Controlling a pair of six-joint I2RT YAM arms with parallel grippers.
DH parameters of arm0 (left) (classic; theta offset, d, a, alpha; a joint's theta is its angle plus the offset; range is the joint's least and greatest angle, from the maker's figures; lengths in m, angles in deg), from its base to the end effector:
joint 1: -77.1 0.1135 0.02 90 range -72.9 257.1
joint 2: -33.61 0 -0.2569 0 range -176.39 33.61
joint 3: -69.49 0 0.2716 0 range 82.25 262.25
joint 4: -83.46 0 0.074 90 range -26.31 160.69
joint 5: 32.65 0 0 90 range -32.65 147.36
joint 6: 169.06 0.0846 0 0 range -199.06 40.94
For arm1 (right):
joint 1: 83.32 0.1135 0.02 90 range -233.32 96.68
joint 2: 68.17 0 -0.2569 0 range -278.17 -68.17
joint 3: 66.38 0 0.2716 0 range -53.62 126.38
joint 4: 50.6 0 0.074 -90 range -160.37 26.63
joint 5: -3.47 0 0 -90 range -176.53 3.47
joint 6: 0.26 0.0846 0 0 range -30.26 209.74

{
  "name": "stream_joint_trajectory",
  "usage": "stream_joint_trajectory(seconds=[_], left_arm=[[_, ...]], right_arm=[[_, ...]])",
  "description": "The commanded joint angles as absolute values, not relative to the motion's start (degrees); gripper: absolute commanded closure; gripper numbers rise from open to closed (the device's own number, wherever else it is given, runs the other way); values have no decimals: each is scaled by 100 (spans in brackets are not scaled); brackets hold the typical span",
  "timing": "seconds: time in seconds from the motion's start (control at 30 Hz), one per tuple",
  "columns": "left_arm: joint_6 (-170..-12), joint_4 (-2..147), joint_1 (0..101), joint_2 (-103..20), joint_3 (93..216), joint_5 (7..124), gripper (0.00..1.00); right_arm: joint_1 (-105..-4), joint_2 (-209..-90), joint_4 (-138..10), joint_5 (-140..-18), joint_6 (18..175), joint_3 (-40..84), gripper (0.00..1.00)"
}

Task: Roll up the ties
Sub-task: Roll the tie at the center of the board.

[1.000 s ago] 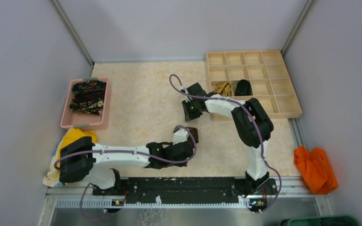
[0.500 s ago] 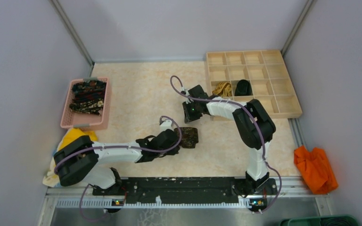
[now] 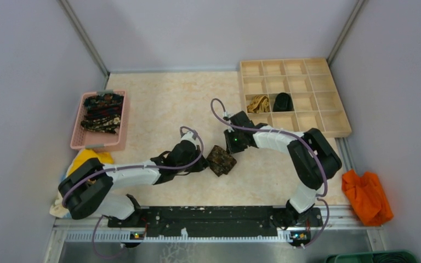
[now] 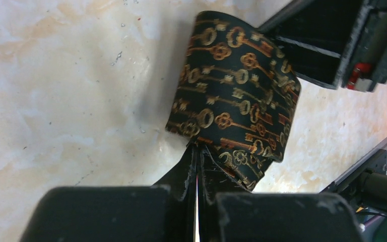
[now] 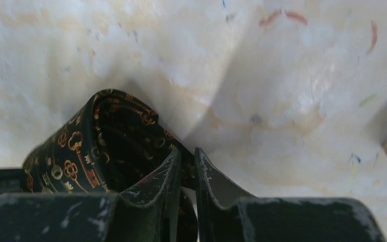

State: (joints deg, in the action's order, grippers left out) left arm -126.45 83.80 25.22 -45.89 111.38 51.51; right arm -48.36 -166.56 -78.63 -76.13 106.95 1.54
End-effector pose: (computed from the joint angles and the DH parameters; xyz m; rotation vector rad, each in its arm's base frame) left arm 0.2007 -0.2419 0.1046 0.0327 2.3501 -0.8097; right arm 0.2975 0.2267 0.0959 -0.4802 2.6304 0.5500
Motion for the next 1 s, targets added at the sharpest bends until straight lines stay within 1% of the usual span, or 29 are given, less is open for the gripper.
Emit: stream_joint_trajectory(seconds=[0.0, 0.1, 0.17, 0.27, 0.33, 0.47, 0.63, 0.73, 0.87, 0.97], left_arm=[[-12345, 7948, 2559, -4347, 11226, 4903, 100], [-12287, 7525, 2560, -4122, 11260, 4945, 100], [-12376, 7395, 2551, -3993, 11227, 5178, 100], [-12603, 7761, 2526, -3895, 10962, 5682, 100], [-12744, 8041, 2426, -3988, 10848, 5972, 100], [-12788, 7950, 2162, -4569, 11120, 5788, 100], [-12795, 7992, 1854, -5269, 11615, 5850, 100], [-12772, 8011, 1737, -5548, 11820, 5876, 100], [-12680, 7963, 1716, -5721, 11968, 5790, 100], [-12528, 7729, 1724, -5772, 12145, 5427, 100]], right_arm=[[-4860, -16085, -7955, -7747, 10875, -297, 83], [-4860, -15890, -7883, -7757, 11008, -553, 83], [-4861, -15756, -7882, -8131, 11180, -633, 83], [-4867, -15552, -7969, -8704, 11362, -608, 83], [-4865, -15467, -8042, -9009, 11377, -528, 83], [-4862, -15395, -8270, -9582, 11412, -395, 84], [-4865, -15635, -8344, -9380, 11226, -339, 84], [-4834, -15662, -8157, -8950, 11218, -523, 86], [-4378, -15716, -8070, -8813, 11243, -600, 87], [-4005, -15788, -8018, -8753, 11382, -613, 87]])
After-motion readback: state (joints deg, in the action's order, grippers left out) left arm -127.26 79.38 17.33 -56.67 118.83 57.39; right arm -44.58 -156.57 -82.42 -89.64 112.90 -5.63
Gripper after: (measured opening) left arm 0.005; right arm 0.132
